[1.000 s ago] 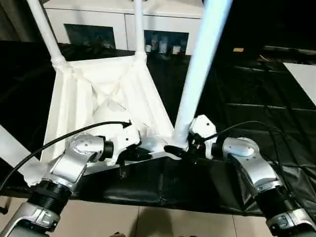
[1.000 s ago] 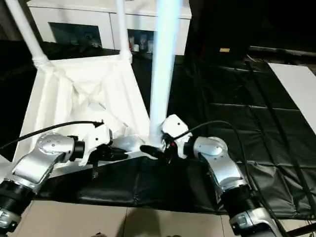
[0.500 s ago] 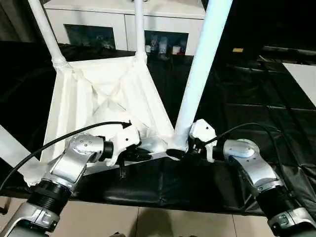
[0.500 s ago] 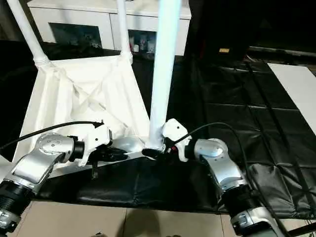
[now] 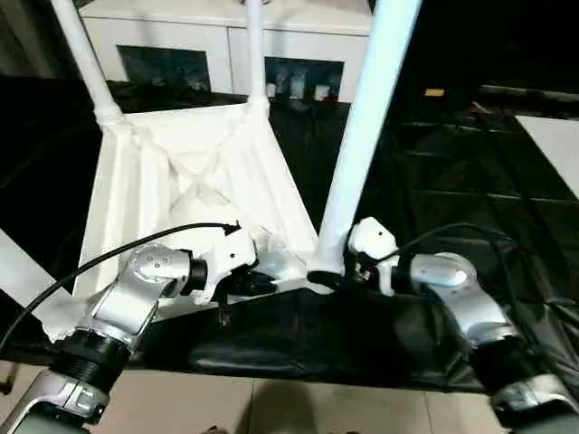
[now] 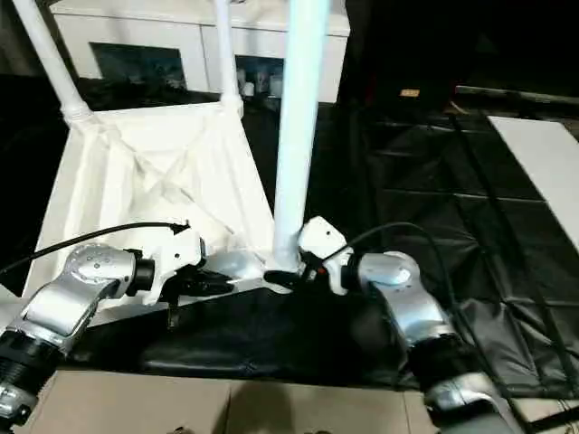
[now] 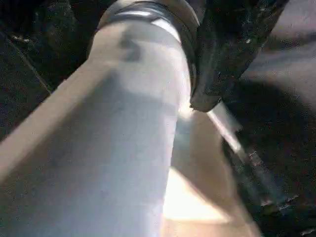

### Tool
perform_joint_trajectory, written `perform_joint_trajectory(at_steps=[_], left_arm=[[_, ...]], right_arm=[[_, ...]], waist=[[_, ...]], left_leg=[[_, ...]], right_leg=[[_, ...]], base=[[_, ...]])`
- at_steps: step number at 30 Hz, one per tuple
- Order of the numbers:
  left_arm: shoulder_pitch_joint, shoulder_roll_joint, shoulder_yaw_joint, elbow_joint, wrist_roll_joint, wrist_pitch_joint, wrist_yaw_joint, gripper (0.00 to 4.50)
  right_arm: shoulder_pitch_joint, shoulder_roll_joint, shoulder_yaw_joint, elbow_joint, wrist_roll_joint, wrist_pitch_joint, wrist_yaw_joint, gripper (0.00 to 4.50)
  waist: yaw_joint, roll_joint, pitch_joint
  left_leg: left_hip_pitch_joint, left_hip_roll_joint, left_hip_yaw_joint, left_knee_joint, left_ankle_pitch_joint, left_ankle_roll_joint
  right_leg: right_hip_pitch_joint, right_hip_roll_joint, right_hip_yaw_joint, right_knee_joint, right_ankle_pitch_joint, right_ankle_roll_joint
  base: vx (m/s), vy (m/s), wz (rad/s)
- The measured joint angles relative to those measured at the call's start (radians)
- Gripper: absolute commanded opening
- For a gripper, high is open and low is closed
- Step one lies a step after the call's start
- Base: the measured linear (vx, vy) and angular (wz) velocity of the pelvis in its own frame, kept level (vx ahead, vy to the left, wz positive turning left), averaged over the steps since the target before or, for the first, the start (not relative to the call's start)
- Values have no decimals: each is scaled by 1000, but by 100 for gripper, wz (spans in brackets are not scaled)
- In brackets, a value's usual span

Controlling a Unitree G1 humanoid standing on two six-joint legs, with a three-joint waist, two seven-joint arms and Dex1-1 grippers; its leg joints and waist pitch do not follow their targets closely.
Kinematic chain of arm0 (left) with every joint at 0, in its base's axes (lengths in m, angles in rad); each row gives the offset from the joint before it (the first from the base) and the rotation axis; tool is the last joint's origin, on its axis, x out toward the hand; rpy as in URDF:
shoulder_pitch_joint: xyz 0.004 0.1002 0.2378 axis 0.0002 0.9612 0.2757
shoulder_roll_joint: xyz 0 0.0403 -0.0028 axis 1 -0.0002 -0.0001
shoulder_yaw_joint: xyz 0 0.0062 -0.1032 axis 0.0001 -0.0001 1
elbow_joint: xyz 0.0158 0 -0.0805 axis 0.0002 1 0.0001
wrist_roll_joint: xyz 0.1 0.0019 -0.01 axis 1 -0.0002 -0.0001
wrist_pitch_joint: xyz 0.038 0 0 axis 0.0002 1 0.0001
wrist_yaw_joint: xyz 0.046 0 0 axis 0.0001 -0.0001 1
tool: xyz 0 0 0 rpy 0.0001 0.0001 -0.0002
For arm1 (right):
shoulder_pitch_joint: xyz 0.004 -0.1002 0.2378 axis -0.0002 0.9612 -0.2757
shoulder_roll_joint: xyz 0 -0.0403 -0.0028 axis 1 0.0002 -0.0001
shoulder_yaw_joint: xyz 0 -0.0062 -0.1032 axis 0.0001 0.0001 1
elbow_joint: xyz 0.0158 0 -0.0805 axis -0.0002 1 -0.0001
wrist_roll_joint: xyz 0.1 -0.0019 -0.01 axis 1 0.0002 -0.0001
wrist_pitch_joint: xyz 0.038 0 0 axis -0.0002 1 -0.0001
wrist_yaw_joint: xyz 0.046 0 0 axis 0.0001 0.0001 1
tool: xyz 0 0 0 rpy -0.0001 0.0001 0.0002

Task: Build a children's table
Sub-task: Rotate leg to tighten

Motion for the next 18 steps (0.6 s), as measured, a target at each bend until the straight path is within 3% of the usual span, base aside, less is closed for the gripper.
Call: perform_joint_trajectory(at_steps=[4,8,11,17,18], left_arm=[[-68,-135,13,117,37,29,181,0],[-111,-237,15,178,48,78,303,0],[-154,-328,31,245,52,104,408,0],[-166,-351,33,264,61,106,436,0],[-166,-351,32,264,65,102,436,0]], right_arm=[[-5,130,-98,49,-5,66,-300,265],[-6,191,-140,55,-41,93,-508,264],[-41,258,-172,95,-96,112,-717,264],[-51,278,-191,105,-107,114,-766,264],[-51,279,-196,105,-104,114,-766,299]], waist=[[-1,-1,0],[3,-2,-1],[5,4,-1],[6,8,-2],[6,8,-2]], left_leg=[[1,0,0,0,0,-8],[1,0,0,0,3,-7],[0,-1,0,0,3,-8],[-1,-1,0,-4,4,-6],[-1,-1,0,-4,4,-6]], right_leg=[[1,0,1,-2,7,-5],[1,-1,1,-2,9,-5],[1,-1,2,-3,9,-4],[1,-2,1,-5,8,0],[1,-2,1,-5,8,0]], base=[[-14,-3,0],[0,0,0],[0,0,0],[0,0,0],[0,0,0]])
